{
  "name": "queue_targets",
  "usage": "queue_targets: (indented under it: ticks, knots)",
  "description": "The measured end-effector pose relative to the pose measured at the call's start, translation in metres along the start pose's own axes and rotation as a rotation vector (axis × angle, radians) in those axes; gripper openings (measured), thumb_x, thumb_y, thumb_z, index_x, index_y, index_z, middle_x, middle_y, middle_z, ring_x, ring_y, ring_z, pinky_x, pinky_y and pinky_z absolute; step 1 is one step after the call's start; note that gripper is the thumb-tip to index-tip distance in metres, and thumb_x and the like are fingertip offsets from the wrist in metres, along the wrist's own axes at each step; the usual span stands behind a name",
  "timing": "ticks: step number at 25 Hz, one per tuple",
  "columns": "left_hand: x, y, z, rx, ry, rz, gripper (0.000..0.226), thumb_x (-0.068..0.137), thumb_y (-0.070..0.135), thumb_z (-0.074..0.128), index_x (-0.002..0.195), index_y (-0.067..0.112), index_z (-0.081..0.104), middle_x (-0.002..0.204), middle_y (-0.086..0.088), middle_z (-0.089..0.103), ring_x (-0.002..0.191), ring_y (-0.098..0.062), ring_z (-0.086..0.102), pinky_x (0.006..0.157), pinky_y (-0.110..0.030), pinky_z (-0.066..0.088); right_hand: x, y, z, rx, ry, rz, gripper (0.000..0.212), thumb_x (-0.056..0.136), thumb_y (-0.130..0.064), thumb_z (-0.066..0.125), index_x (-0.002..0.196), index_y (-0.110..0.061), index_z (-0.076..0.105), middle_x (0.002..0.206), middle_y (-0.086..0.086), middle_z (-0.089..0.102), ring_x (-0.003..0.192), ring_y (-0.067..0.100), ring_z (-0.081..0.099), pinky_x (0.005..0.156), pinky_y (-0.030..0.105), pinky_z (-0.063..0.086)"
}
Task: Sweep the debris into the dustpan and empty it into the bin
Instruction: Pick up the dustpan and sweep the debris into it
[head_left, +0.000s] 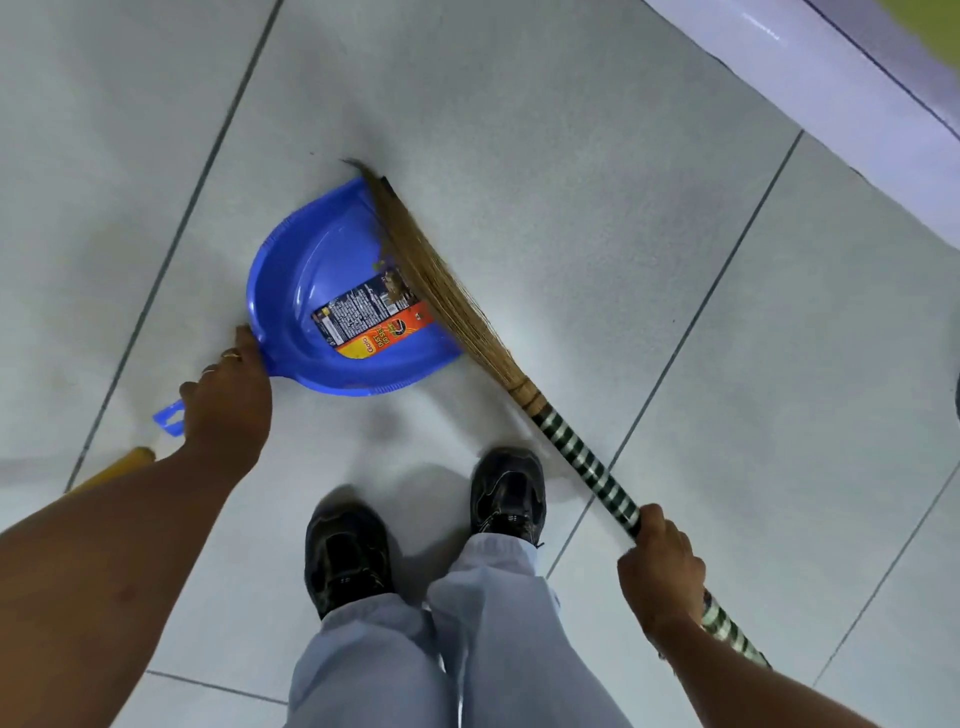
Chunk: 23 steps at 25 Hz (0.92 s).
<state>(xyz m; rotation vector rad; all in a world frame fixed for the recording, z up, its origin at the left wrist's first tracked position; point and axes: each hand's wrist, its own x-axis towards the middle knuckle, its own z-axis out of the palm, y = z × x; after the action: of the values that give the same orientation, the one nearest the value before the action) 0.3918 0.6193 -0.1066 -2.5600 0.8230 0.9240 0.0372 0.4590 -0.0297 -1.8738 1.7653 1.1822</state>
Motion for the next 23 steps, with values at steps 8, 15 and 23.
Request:
queue_targets:
  ticks: [8,15,23]
  knots:
    - [0.000,-0.001,-0.002,-0.024,0.006,0.000,0.064,0.086,-0.010,0.045,0.143,-0.006,0.017,0.114,-0.035,0.055,0.094,-0.051,0.058,0.081,-0.056,0.047,0.008,-0.011,-0.004,-0.001,-0.026,0.017,0.029,0.080,0.000,0.045,0.108,-0.008,0.046,0.103,0.015,0.062,0.100,0.035,0.057,0.079,0.039,0.045]
    - [-0.063,0.031,-0.067,-0.270,-0.097,-0.128,0.037,0.086,-0.008,0.045,0.122,-0.006,0.038,0.115,-0.029,0.056,0.105,-0.047,0.055,0.089,-0.050,0.046,-0.060,-0.026,-0.036,0.417,-0.061,-0.002,0.036,0.077,0.006,0.044,0.111,-0.004,0.048,0.105,0.020,0.060,0.099,0.038,0.055,0.083,0.041,0.047]
    - [-0.176,0.095,-0.201,-0.412,0.003,-0.126,0.043,0.086,0.002,0.061,0.121,-0.008,0.038,0.121,-0.029,0.054,0.114,-0.045,0.051,0.098,-0.051,0.039,-0.111,-0.003,-0.170,0.443,0.196,-0.094,0.051,0.099,-0.022,0.038,0.148,-0.020,0.024,0.124,0.013,0.055,0.103,0.035,0.058,0.081,0.039,0.047]
